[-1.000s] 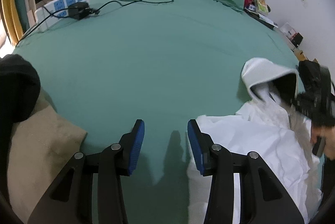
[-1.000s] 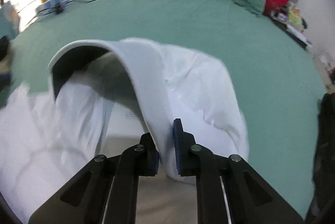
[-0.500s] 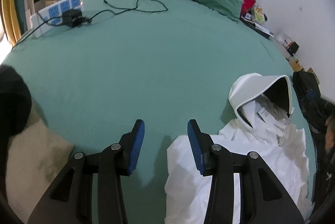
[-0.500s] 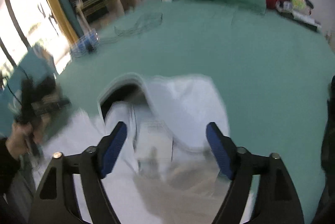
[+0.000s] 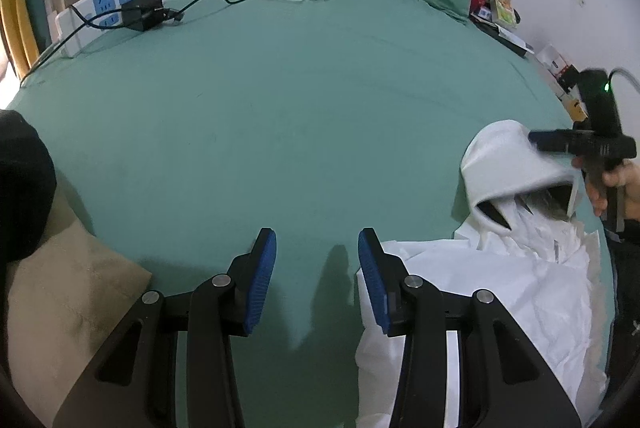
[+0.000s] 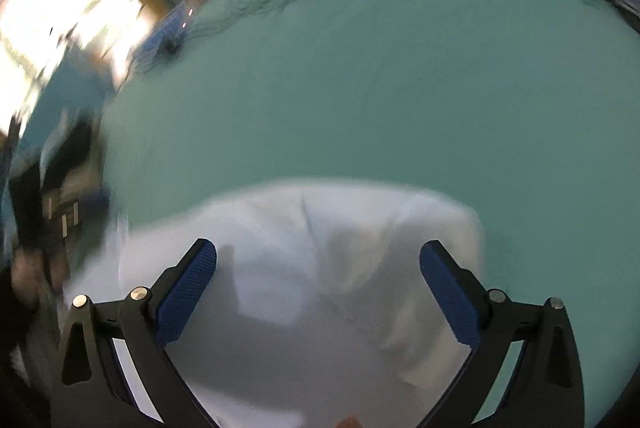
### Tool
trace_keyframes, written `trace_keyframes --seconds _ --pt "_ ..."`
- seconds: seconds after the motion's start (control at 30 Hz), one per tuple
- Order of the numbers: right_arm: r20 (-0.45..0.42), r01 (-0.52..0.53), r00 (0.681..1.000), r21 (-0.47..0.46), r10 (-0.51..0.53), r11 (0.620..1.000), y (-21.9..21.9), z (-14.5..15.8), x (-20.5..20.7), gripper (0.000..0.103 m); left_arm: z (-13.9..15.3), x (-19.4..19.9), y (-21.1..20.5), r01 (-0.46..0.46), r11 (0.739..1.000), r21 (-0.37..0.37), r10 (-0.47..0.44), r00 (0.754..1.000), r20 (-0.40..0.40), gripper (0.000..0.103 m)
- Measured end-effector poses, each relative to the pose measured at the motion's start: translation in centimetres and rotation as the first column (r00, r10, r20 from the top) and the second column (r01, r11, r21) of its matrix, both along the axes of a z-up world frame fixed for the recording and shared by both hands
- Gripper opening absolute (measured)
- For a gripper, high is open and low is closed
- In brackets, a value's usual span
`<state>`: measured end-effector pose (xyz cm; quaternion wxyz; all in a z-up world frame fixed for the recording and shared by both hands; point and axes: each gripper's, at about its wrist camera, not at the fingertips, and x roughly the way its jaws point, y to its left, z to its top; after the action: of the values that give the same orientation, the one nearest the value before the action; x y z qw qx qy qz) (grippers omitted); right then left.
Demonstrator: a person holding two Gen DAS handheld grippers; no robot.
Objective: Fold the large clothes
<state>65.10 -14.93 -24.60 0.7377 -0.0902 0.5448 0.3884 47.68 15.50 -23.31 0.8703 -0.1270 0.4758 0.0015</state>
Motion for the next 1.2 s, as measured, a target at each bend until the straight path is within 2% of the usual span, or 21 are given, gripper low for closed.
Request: trace_keyframes --seconds 0.07,0.17,0.33,0.43,0.53,0.6,0.67,0.7,0.73,0.77,0.8,0.83,0.9,0.97,1.03,1.07,1.1,1.13,1.2 --pt "-0.021 -0.107 0.994 -0.079 0.106 0.991 0.7 -0.6 -0.5 0.101 -0.2 -0.1 0.1 0.007 1.000 -0.010 -0.007 1.000 -0.008 0.045" --pt "-0.022 -0.251 0.968 -0.177 0.252 0.952 2.3 -0.7 -2.4 0.101 -0.4 -0.2 -0.2 0.017 1.000 -0.017 -0.018 1.000 -0.015 0.045" --pt "-0.088 -0.439 0.896 -0.323 0.435 0.839 6.1 -2.7 -3.6 0.102 -0.4 -0.1 -0.9 0.047 0.999 -0.005 -0.047 0.999 -0.013 0.045" --pt "-0.070 -0.482 0.865 -0.388 0.496 0.785 8.3 -3.6 -3.6 0.103 -0.8 0.0 -1.0 0.054 0.998 -0.015 -0.055 0.998 -0.022 0.045" --pt "-0.082 -0.504 0.852 -0.400 0.518 0.766 9.2 -3.8 -3.4 0.103 -1.2 0.0 -1.0 0.059 0.998 -0.011 -0.059 0.998 -0.036 0.045" --pt "-0.067 -0.491 0.858 -0.404 0.510 0.772 9.2 -3.9 -3.6 0.103 -1.2 0.0 -1.0 0.063 0.998 -0.007 -0.063 0.997 -0.035 0.045" --pt "-0.054 -0.481 0.862 -0.397 0.504 0.781 8.9 -3.6 -4.0 0.094 -1.1 0.0 -1.0 0.066 0.998 -0.008 -0.066 0.997 -0.035 0.045" --pt "-0.028 -0.471 0.865 -0.387 0.500 0.793 8.7 -3.2 -4.5 0.087 -1.0 0.0 -1.0 0.065 0.998 -0.015 -0.065 0.997 -0.035 0.045" --pt "-0.009 -0.457 0.871 -0.381 0.491 0.803 8.6 -3.0 -5.8 0.068 -0.8 0.0 -0.9 0.062 0.998 -0.021 -0.062 0.997 -0.035 0.045" --pt "0.014 -0.451 0.871 -0.368 0.490 0.813 8.3 -2.5 -6.4 0.057 -0.6 0.0 -0.9 0.058 0.998 -0.028 -0.059 0.998 -0.032 0.045" --pt "0.087 -0.421 0.870 -0.379 0.485 0.824 8.3 -1.8 -7.7 0.044 -0.5 -0.1 -0.9 0.057 0.998 -0.030 -0.057 0.998 -0.029 0.045" --pt "0.142 -0.395 0.863 -0.409 0.485 0.823 8.4 -1.5 -8.6 0.035 -0.2 -0.1 -0.9 0.055 0.998 -0.031 -0.055 0.998 -0.023 0.045" --pt "0.286 -0.324 0.821 -0.478 0.493 0.817 8.8 -0.9 -11.7 0.031 0.3 -0.4 -1.1 0.053 0.998 -0.030 -0.053 0.999 -0.010 0.045" --pt "0.408 -0.238 0.761 -0.548 0.505 0.802 9.2 -1.0 -14.6 0.030 0.7 -0.6 -1.3 0.055 0.998 -0.031 -0.055 0.999 0.000 0.045" --pt "0.536 -0.101 0.682 -0.605 0.498 0.790 9.5 -1.2 -17.5 0.030 1.3 -0.9 -1.6 0.062 0.997 -0.037 -0.061 0.998 0.014 0.045" --pt "0.597 -0.019 0.625 -0.632 0.502 0.775 9.7 -1.4 -19.1 0.030 1.6 -1.2 -1.8 0.065 0.997 -0.033 -0.064 0.998 0.021 0.045" --pt "0.633 0.022 0.580 -0.641 0.513 0.767 9.9 -1.5 -20.5 0.030 1.8 -1.3 -1.9 0.067 0.997 -0.030 -0.066 0.998 0.023 0.045" --pt "0.669 0.075 0.517 -0.657 0.534 0.750 10.2 -2.0 -22.4 0.030 2.0 -1.5 -2.1 0.071 0.997 -0.030 -0.070 0.997 0.028 0.045" --pt "0.700 0.126 0.444 -0.667 0.560 0.734 9.8 -2.7 -24.9 0.029 2.4 -2.0 -2.3 0.076 0.996 -0.034 -0.075 0.997 0.036 0.045"
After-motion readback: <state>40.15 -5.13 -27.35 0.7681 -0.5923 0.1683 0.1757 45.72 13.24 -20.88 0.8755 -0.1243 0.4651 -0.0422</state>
